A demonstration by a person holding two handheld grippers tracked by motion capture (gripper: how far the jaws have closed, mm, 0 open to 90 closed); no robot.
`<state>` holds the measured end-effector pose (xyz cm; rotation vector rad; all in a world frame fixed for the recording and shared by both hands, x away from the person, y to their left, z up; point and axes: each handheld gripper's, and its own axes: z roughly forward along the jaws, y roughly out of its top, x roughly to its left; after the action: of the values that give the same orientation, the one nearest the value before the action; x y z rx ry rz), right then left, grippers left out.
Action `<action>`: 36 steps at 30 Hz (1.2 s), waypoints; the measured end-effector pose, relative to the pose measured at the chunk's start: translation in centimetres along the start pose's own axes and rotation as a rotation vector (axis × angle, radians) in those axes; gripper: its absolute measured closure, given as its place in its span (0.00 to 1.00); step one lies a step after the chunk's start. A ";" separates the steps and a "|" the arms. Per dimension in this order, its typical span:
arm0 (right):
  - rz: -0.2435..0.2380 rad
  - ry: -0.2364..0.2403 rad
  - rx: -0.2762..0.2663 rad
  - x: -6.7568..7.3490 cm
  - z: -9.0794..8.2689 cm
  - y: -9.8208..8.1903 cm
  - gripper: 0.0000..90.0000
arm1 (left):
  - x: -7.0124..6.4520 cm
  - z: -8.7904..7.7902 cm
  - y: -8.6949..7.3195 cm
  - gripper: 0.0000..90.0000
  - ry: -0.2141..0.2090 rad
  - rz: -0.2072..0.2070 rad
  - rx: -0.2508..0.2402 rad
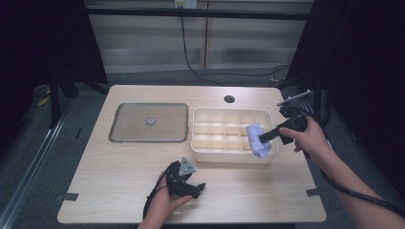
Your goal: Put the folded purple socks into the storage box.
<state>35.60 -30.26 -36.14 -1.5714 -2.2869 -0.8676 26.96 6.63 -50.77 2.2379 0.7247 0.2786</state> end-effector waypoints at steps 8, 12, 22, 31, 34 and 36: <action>0.035 -0.042 -0.005 -1.2 -0.3 0.4 0.83 | 0.0 0.0 0.0 0.18 -0.001 0.000 -0.002; 0.039 -0.063 0.001 -1.8 -0.4 0.5 0.83 | 0.0 0.0 0.0 0.18 -0.001 0.000 -0.002; 0.065 -0.106 0.018 -3.3 0.1 0.7 0.83 | 0.0 0.0 0.0 0.18 -0.001 -0.001 -0.002; 0.078 -0.134 0.033 -4.0 0.3 0.7 0.83 | 0.0 0.0 0.0 0.18 0.000 0.000 -0.001; 0.080 -0.142 0.036 -4.1 0.4 0.7 0.83 | 0.0 0.0 0.0 0.18 0.000 -0.001 -0.002; 0.078 -0.146 0.034 -4.2 0.5 0.7 0.83 | 0.0 0.0 0.0 0.18 0.000 -0.001 -0.002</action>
<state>37.98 -33.06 -38.40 -1.7497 -2.3054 -0.7135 26.96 6.61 -50.78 2.2361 0.7251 0.2789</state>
